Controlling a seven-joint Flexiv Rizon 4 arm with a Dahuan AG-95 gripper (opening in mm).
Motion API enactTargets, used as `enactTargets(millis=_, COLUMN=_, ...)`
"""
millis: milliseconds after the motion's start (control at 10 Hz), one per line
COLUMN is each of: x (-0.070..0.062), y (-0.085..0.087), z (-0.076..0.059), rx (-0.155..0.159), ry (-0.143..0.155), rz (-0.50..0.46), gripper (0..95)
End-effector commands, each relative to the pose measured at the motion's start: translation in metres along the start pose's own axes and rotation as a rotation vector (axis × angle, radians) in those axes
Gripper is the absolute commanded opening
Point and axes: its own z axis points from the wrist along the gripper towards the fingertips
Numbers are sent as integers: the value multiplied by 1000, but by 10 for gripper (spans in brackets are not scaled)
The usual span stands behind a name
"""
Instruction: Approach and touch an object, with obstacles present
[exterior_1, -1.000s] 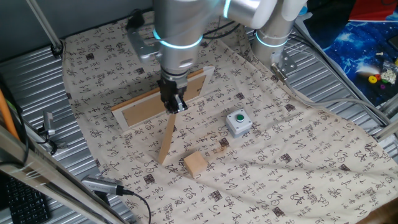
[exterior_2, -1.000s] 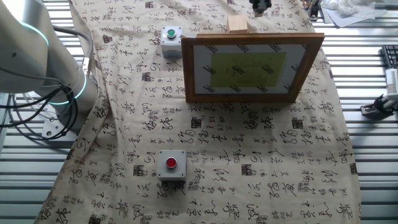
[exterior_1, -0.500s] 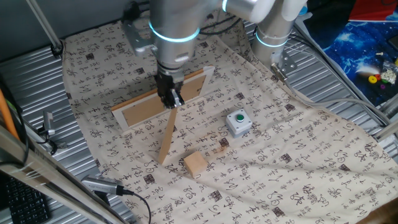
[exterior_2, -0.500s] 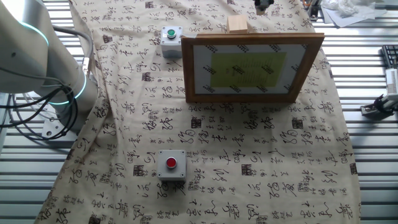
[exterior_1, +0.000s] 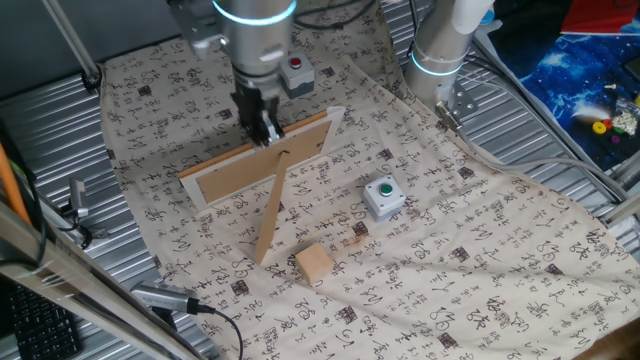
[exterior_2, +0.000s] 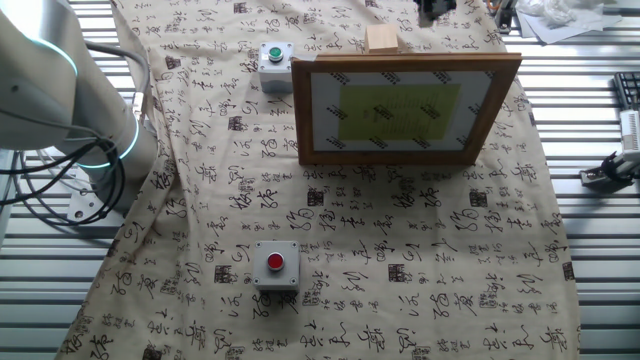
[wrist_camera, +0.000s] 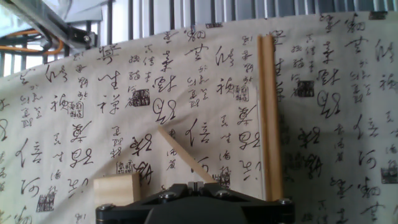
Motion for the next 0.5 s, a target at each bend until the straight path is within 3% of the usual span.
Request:
enactTargets(millis=100, x=-1, y=-24, z=-1, rx=-4, ry=11, rz=-44, gripper=0)
enactTargets(millis=500, x=2, y=-66, z=4, rx=-10, ry=17, rz=-107, gripper=0)
